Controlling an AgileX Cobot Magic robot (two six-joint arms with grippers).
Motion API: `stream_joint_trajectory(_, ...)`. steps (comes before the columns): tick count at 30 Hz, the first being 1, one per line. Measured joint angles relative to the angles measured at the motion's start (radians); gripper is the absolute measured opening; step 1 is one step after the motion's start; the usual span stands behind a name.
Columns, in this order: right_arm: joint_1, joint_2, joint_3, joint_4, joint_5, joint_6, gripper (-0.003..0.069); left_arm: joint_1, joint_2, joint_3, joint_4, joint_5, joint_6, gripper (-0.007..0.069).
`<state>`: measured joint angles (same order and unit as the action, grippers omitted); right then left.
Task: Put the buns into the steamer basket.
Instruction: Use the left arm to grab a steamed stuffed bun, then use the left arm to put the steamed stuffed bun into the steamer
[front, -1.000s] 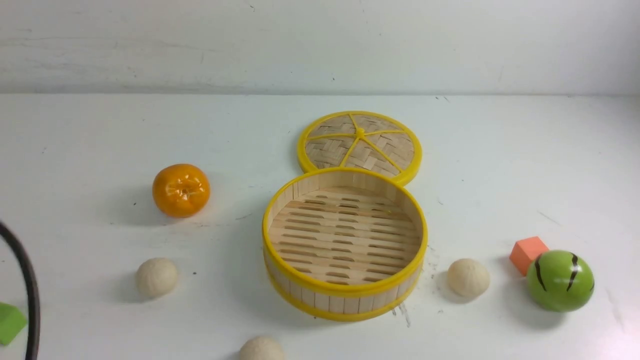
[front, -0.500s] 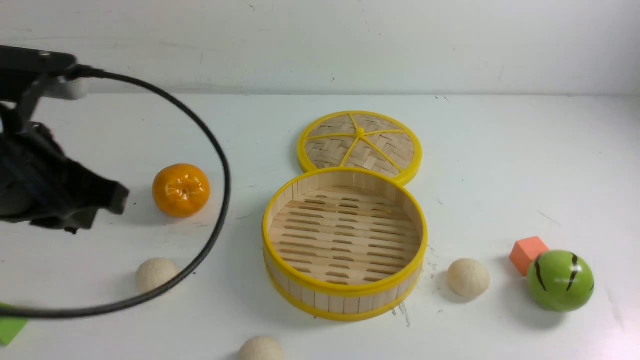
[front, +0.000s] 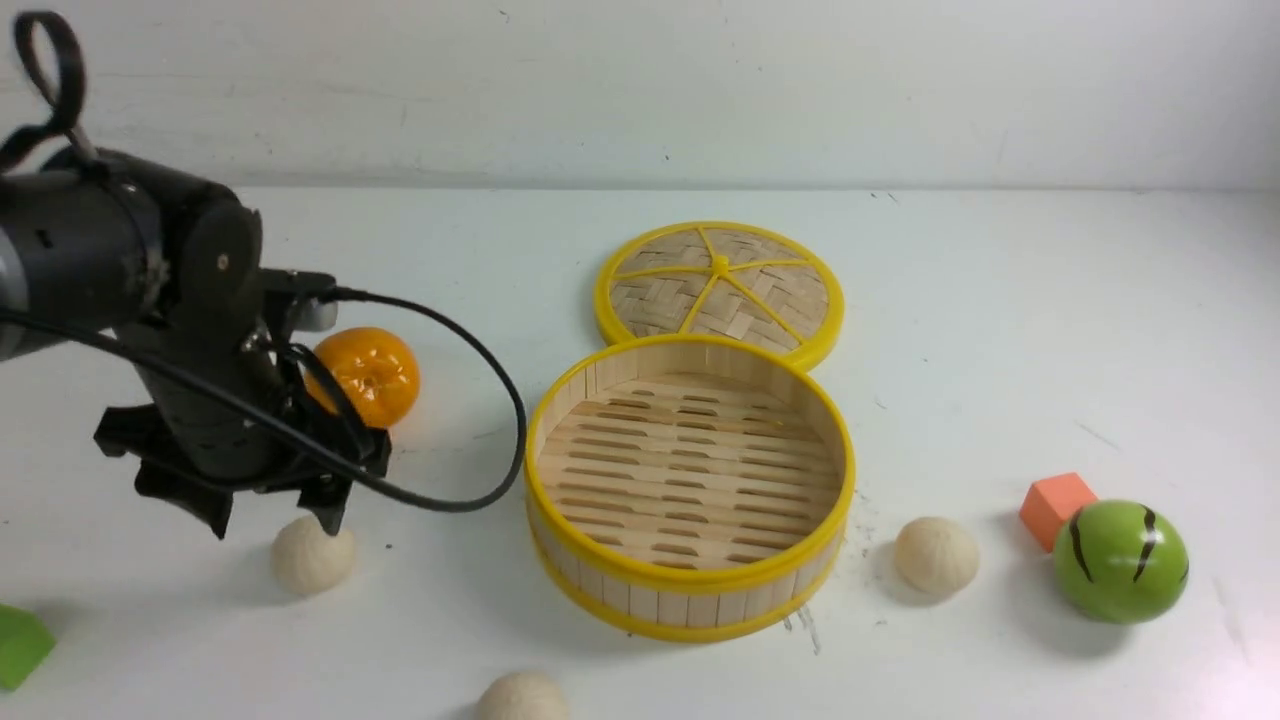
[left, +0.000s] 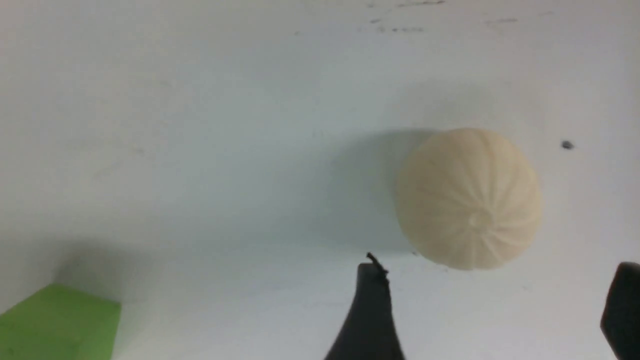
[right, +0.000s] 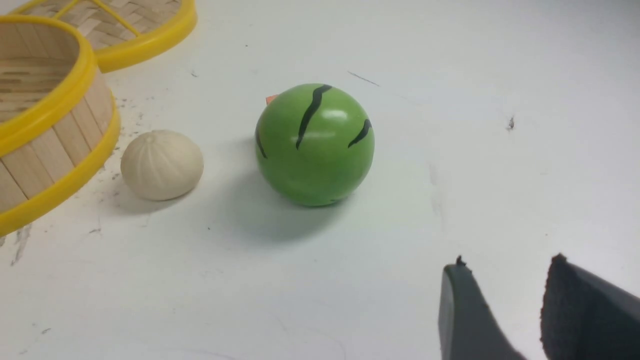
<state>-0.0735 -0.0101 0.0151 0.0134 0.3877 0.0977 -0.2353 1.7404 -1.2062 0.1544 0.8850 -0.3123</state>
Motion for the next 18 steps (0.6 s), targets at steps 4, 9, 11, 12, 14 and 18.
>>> stream_joint_trajectory(4, 0.0, 0.0, 0.0, 0.0, 0.0, 0.0, 0.0239, 0.001, 0.064, 0.0, 0.0, -0.047, -0.003, 0.0542)
stream_joint_trajectory(9, 0.0, 0.0, 0.0, 0.0, 0.0, 0.0, 0.0239, 0.001, 0.109, 0.0, -0.009, -0.114, -0.004, 0.0369)
stream_joint_trajectory(11, 0.0, 0.0, 0.0, 0.0, 0.0, 0.0, 0.0239, 0.001, 0.113, -0.005, -0.009, -0.123, -0.004, 0.0223)
stream_joint_trajectory(12, 0.0, 0.0, 0.0, 0.0, 0.0, 0.0, 0.0239, 0.001, 0.113, -0.011, -0.009, -0.117, -0.004, 0.0165)
stream_joint_trajectory(14, 0.0, 0.0, 0.0, 0.0, 0.0, 0.0, 0.0239, 0.0, 0.112, -0.043, -0.009, -0.09, -0.004, 0.0055)
stream_joint_trajectory(18, 0.0, 0.0, 0.0, 0.0, 0.0, 0.0, 0.0239, -0.045, 0.086, -0.184, -0.004, 0.022, 0.025, -0.0001)
